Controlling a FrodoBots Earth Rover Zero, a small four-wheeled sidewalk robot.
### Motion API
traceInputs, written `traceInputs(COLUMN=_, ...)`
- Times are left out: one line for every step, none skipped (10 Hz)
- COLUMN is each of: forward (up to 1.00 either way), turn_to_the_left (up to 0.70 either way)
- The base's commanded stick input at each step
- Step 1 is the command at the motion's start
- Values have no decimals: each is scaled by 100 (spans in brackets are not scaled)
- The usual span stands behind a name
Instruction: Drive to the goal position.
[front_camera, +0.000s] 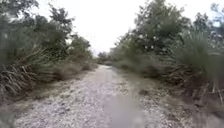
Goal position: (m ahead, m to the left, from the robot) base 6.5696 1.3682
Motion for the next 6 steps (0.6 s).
traceInputs(forward=50, turn_to_the_left=0)
traceInputs(forward=50, turn_to_the_left=0)
traceInputs(forward=50, turn_to_the_left=0)
traceInputs(forward=50, turn_to_the_left=0)
traceInputs(forward=50, turn_to_the_left=0)
traceInputs(forward=50, turn_to_the_left=0)
